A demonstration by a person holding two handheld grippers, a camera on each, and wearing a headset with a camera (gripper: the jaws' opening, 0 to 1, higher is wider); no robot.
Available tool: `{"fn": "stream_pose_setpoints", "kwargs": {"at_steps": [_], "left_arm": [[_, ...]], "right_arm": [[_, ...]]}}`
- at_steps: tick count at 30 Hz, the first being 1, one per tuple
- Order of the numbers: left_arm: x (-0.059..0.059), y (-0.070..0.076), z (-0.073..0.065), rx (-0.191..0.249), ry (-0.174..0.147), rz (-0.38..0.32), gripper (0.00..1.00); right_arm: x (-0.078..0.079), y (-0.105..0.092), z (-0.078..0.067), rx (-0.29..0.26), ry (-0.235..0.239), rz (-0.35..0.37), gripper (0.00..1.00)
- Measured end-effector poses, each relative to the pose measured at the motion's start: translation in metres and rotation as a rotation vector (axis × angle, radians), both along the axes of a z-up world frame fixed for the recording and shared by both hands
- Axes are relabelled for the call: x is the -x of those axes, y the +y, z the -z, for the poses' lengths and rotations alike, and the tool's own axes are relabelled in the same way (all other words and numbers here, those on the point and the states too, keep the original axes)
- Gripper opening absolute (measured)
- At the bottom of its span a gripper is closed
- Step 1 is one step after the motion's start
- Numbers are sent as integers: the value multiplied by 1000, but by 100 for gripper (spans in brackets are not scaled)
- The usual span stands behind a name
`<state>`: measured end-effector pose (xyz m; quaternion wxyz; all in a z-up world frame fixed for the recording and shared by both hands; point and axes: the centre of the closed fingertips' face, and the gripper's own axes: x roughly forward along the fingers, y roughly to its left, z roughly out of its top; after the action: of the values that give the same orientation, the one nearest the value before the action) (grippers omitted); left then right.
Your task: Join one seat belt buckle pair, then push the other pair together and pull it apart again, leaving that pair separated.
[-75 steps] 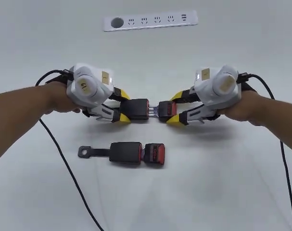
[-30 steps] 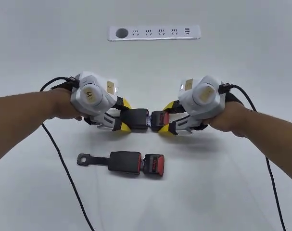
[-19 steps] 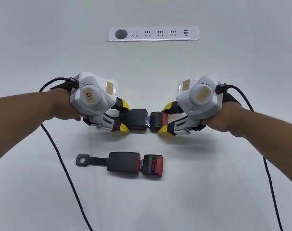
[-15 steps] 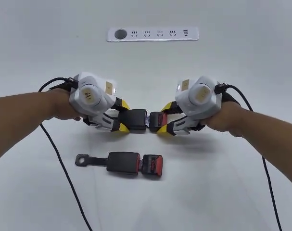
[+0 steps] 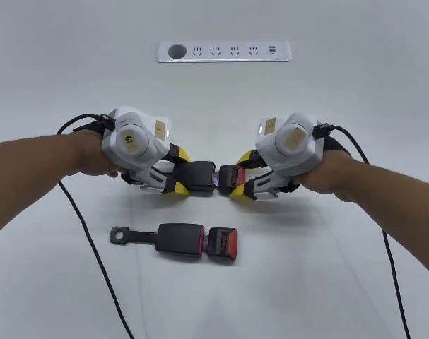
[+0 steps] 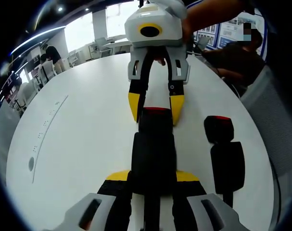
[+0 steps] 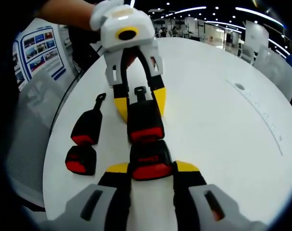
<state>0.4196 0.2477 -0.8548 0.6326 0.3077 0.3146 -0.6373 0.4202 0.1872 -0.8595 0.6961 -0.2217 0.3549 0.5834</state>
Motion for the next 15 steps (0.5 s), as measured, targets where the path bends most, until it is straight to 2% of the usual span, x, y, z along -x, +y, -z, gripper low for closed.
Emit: {"fn": "stream_pose_setpoints", "kwargs": {"at_steps": [15], "left_arm": [[0, 1, 0, -2, 4, 6, 33]], "right_arm": [[2, 0, 0, 3, -2, -7, 33]]}}
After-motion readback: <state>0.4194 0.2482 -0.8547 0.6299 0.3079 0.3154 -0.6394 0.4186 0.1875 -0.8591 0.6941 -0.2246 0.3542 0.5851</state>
